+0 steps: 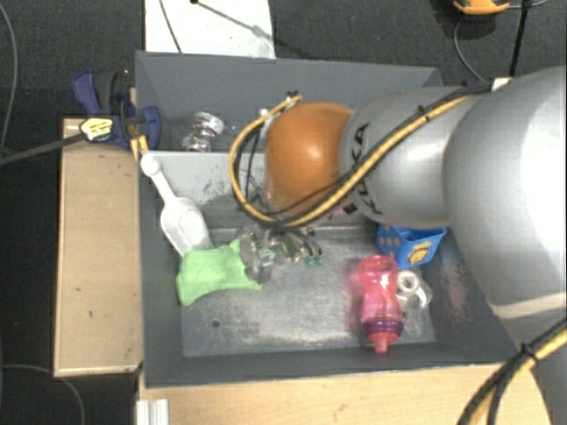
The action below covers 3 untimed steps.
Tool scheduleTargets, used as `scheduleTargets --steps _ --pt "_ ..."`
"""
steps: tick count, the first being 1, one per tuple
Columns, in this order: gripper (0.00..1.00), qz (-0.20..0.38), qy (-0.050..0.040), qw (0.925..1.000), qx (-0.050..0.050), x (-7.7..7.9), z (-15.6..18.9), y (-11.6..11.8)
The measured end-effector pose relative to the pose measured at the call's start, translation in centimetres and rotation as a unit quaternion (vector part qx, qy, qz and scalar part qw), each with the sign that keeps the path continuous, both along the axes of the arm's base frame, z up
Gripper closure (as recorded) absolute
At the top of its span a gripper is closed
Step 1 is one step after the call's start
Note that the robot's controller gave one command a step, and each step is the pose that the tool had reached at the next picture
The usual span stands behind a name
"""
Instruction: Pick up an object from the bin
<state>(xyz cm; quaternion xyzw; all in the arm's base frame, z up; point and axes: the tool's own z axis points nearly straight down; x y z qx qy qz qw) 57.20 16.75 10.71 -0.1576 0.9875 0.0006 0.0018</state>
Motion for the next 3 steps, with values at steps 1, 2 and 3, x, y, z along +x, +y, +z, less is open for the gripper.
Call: scheduleTargets --steps 1,2,3 --pt "1.0 0.0 -0.0021 1.0 0.001 0.1 0.6 0.0" --pt "1.0 0.0 0.0006 1.0 0.0 0.0 1.1 0.0" --pt "1.0 -0.001 0.0019 1.0 -0.001 0.0 2.5 0.0"
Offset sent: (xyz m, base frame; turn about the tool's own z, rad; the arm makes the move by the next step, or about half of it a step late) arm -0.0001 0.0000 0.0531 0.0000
